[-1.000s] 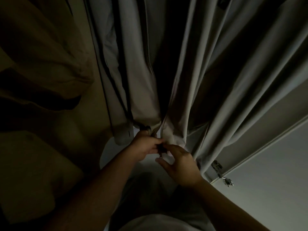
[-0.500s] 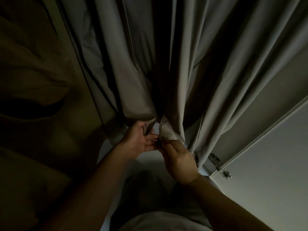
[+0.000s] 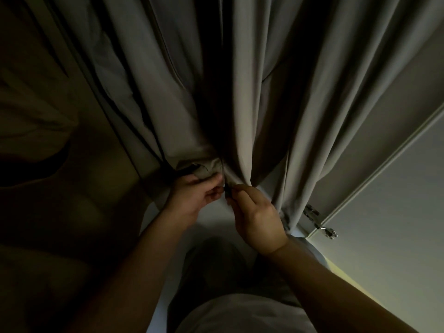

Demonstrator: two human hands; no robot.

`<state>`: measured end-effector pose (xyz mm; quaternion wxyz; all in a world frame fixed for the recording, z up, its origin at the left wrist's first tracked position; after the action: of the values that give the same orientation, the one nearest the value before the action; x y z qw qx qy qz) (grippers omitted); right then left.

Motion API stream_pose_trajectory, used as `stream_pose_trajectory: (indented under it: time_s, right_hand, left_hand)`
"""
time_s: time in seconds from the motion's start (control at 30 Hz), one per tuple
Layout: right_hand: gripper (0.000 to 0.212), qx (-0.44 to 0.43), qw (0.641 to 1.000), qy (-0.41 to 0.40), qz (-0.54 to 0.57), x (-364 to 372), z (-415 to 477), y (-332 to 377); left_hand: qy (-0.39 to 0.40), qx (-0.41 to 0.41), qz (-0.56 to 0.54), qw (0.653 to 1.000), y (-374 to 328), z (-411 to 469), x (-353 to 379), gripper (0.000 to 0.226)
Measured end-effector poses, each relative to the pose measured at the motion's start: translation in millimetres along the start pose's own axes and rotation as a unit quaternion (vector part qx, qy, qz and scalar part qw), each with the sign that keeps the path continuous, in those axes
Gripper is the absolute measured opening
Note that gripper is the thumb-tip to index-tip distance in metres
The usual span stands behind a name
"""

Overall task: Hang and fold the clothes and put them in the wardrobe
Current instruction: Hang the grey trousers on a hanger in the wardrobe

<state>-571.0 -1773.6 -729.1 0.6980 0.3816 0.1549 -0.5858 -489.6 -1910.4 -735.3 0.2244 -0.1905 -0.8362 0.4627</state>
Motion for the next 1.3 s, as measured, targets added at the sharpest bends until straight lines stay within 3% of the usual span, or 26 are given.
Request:
stream_pose_trajectory:
  time_s: [0.47, 0.63, 0.97, 1.3]
  right_hand:
    - [0.015, -0.043, 0.998, 0.01, -0.046, 8.3, 1.9, -3.6]
    - [0.014, -0.064, 0.996, 0.021, -0.05, 10.2, 1.9, -1.2]
    - [0.011, -0.083, 0.994, 0.037, -0.065, 12.3, 2.8, 0.7]
    - [0.01, -0.093, 0.991, 0.058, -0.071, 15.1, 7.2, -0.9]
  left_hand:
    - [-0.091, 0.079, 0.019, 0.993, 4.6, -11.0, 11.1, 0.003]
    - [-0.12, 0.076, 0.022, 0.99, 8.0, -7.6, 4.4, 0.012]
    - [-0.113, 0.101, 0.045, 0.987, 10.9, -6.1, 1.5, 0.006]
    - [-0.043, 0.101, 0.209, 0.972, 10.5, -3.1, -6.4, 0.013]
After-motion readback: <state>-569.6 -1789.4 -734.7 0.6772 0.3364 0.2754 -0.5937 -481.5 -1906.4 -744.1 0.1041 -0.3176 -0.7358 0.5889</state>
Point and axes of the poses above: each hand's wrist, its own z-axis towards the middle knuckle, its own x-axis out of the palm, y = z × x, the point moved 4 cm from there along z, towards the middle knuckle, and after that the axes turned 6 degrees about -x, right-handed, at the moved point
